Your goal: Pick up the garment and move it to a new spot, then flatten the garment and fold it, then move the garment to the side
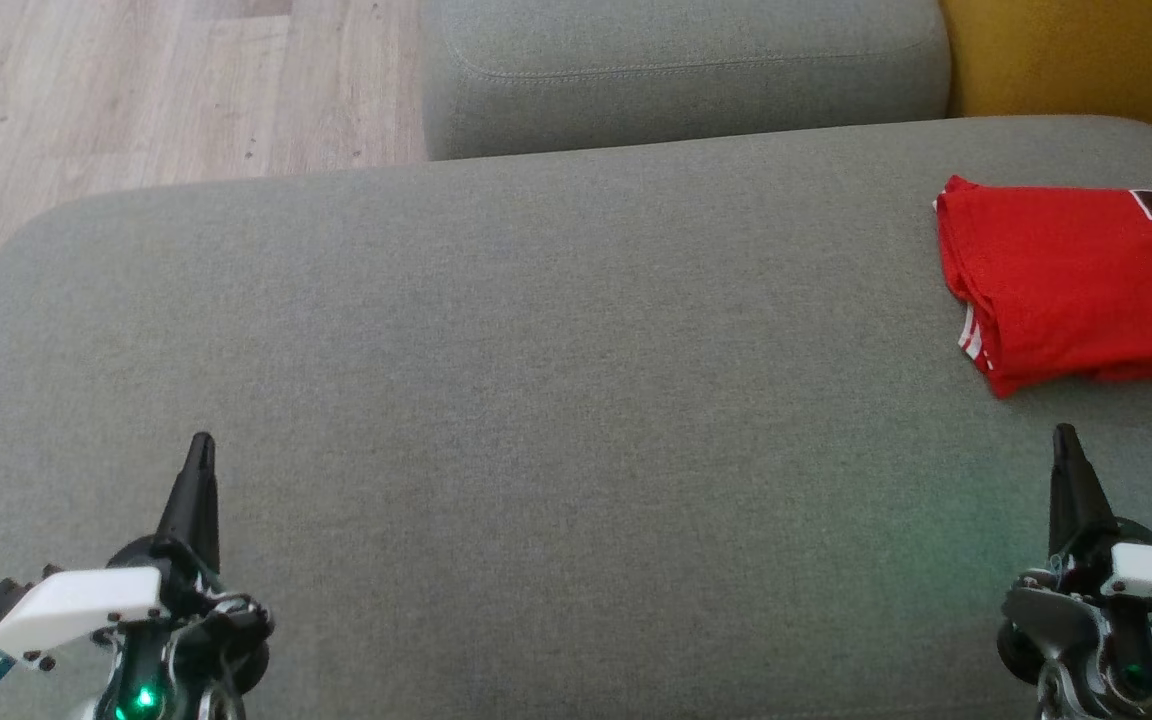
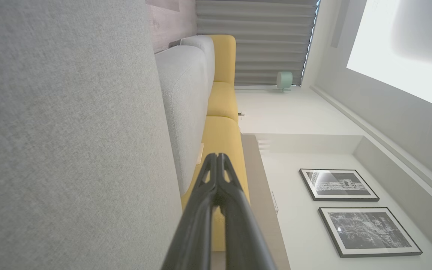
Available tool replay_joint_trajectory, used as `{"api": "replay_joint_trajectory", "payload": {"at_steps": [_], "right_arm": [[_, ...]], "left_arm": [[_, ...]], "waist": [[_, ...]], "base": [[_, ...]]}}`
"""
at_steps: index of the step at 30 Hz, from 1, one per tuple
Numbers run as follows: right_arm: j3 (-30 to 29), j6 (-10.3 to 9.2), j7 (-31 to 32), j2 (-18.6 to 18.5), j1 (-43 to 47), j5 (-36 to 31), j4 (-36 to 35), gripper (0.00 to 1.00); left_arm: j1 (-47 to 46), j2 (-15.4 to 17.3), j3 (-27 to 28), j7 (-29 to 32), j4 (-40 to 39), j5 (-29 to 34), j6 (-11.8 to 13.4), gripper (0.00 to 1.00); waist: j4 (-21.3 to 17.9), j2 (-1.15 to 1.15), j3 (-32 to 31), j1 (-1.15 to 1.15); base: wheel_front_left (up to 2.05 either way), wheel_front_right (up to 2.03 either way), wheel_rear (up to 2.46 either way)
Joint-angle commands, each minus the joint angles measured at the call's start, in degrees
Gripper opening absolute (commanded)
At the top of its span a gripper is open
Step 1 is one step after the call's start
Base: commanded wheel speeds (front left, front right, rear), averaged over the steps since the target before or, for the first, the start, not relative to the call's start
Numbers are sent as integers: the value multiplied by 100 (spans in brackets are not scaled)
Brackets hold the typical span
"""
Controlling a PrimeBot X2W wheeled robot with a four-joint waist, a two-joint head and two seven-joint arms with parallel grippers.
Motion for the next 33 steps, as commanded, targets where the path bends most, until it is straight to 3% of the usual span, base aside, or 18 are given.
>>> {"api": "replay_joint_trajectory", "payload": {"at_steps": [1, 33], "right_arm": [[114, -4, 34, -16, -317, 39, -221, 0], [111, -4, 36, -14, -317, 36, -221, 0]], "left_arm": [[-303, 56, 219, 39, -155, 33, -42, 0], [-307, 16, 276, 84, -153, 80, -42, 0]], "waist": [[0, 0, 0, 0], [0, 0, 0, 0]], "base": [[0, 0, 0], [0, 0, 0]]}}
